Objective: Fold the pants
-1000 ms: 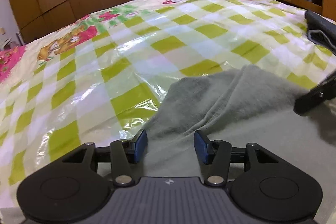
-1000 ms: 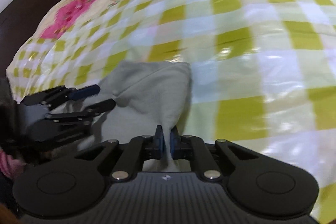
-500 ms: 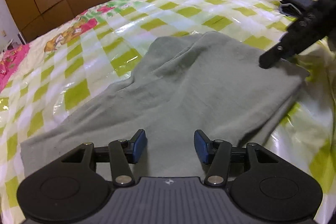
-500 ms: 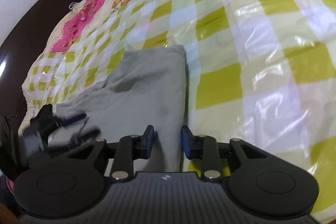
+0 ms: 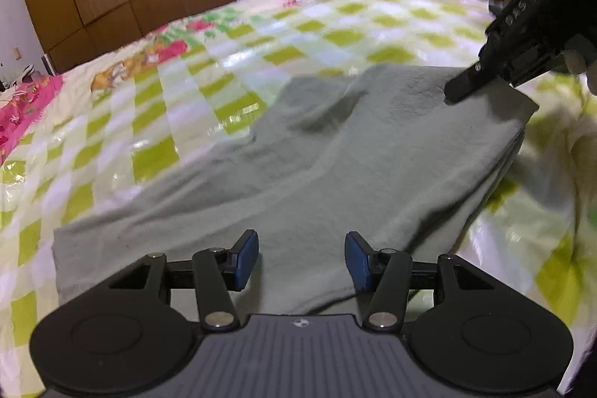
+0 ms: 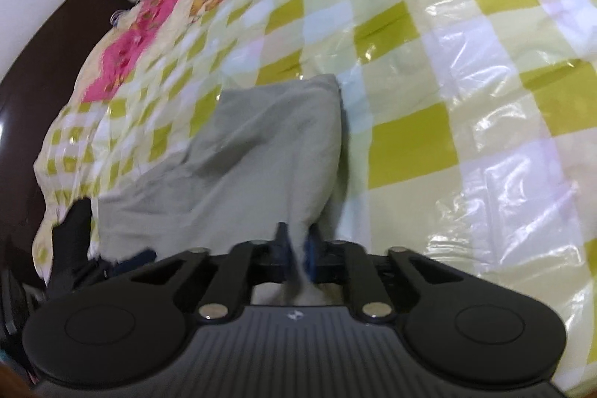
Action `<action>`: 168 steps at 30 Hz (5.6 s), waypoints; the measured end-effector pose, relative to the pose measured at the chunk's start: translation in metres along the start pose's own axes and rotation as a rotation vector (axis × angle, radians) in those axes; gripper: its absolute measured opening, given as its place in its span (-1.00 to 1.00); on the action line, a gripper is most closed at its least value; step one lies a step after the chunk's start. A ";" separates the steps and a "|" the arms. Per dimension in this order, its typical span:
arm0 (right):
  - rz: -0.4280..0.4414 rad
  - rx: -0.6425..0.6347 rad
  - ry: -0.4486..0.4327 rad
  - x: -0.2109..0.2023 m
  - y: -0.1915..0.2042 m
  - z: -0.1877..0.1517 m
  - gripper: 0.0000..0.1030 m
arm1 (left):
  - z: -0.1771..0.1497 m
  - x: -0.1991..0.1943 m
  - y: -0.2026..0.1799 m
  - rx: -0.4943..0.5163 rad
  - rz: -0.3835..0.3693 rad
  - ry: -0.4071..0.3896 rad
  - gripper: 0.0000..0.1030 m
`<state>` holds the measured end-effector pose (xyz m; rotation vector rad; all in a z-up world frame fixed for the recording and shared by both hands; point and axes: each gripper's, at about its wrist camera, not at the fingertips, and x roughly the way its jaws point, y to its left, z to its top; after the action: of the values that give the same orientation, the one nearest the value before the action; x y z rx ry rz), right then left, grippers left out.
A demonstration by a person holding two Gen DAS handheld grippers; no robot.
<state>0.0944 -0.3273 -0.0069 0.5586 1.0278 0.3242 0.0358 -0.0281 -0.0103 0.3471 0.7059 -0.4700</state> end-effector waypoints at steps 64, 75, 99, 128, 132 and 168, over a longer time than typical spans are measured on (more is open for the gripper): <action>0.064 -0.684 0.116 0.130 0.317 -0.048 -0.70 | -0.081 -0.117 0.125 -0.429 0.048 -0.039 0.28; -0.030 -0.812 0.147 0.176 0.345 -0.043 -0.21 | -0.090 -0.080 0.115 -0.475 0.050 0.086 0.27; 0.000 -0.622 0.179 0.202 0.346 -0.026 -0.88 | -0.118 -0.079 0.155 -0.649 0.074 0.075 -0.42; -0.025 -0.445 0.186 0.075 0.183 -0.080 -0.51 | -0.051 -0.043 0.134 -0.361 0.110 0.097 -0.21; 0.013 -0.447 0.206 0.059 0.182 -0.073 -0.51 | -0.039 -0.057 0.126 -0.324 0.125 0.038 -0.21; 0.159 -0.086 0.099 0.182 0.133 0.086 -0.97 | -0.042 -0.016 0.079 -0.254 -0.183 0.058 -0.08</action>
<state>0.2588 -0.1513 -0.0259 0.5519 1.0619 0.5391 0.0439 0.0619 -0.0178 0.0573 0.8479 -0.5376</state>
